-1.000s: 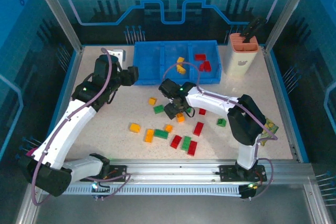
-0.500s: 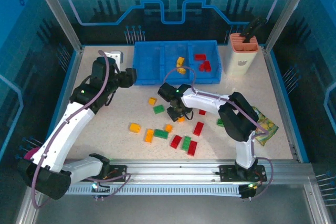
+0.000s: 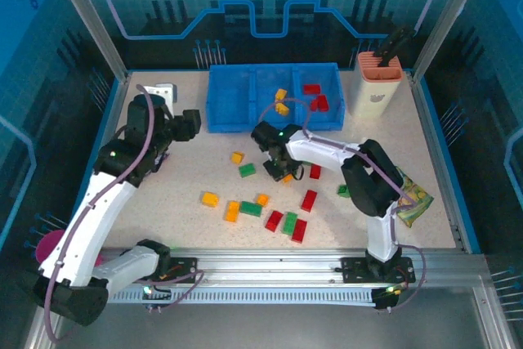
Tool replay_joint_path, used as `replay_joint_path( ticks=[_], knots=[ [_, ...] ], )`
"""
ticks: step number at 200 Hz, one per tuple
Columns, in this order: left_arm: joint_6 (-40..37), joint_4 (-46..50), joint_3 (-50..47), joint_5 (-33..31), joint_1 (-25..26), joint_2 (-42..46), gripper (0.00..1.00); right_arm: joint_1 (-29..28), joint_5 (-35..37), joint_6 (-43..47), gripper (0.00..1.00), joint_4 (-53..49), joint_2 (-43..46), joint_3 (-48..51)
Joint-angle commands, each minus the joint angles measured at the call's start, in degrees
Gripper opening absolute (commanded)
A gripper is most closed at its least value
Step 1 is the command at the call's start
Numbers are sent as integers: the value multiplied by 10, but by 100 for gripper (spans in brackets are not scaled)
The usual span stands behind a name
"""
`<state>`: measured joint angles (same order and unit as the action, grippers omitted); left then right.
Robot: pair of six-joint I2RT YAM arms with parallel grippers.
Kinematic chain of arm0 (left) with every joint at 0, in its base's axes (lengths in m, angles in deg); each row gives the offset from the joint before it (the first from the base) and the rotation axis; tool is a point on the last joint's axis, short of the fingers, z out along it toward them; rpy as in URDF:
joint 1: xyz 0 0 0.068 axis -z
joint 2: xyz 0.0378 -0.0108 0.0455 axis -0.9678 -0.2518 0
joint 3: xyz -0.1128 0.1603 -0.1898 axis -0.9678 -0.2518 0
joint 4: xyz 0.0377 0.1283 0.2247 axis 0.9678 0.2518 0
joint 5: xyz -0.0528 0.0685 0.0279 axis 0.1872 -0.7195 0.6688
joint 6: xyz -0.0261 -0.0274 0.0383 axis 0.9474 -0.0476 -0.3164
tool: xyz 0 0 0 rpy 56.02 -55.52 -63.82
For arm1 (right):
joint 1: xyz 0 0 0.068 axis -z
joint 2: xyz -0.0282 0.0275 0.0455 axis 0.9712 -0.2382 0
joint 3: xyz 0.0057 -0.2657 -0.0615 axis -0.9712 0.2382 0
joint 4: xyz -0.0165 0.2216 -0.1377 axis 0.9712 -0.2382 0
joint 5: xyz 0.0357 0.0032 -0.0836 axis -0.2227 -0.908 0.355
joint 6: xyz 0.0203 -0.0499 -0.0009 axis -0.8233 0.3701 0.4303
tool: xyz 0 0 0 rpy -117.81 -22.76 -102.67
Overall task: Sort the legos into containers by color
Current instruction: Pick up the lego from the center of the table, then place the lego in the container.
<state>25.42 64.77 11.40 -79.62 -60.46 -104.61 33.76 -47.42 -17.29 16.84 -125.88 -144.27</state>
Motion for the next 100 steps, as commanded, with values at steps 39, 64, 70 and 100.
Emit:
replay_joint_path(
  ticks=[39, 64, 70, 100],
  knots=[
    [-27, 32, -18, 2, -33, 16, 75, 94, 4, 89, 30, 29, -28, -215],
    [-35, 33, -13, 9, -42, 17, 77, 114, -1, 103, 30, 28, -102, -304],
    [-35, 36, -10, 11, -45, 17, 77, 117, -3, 108, 30, 24, -125, -333],
    [-45, 41, -4, 16, -53, 16, 77, 135, -32, 99, 30, 15, -231, -469]
  ],
)
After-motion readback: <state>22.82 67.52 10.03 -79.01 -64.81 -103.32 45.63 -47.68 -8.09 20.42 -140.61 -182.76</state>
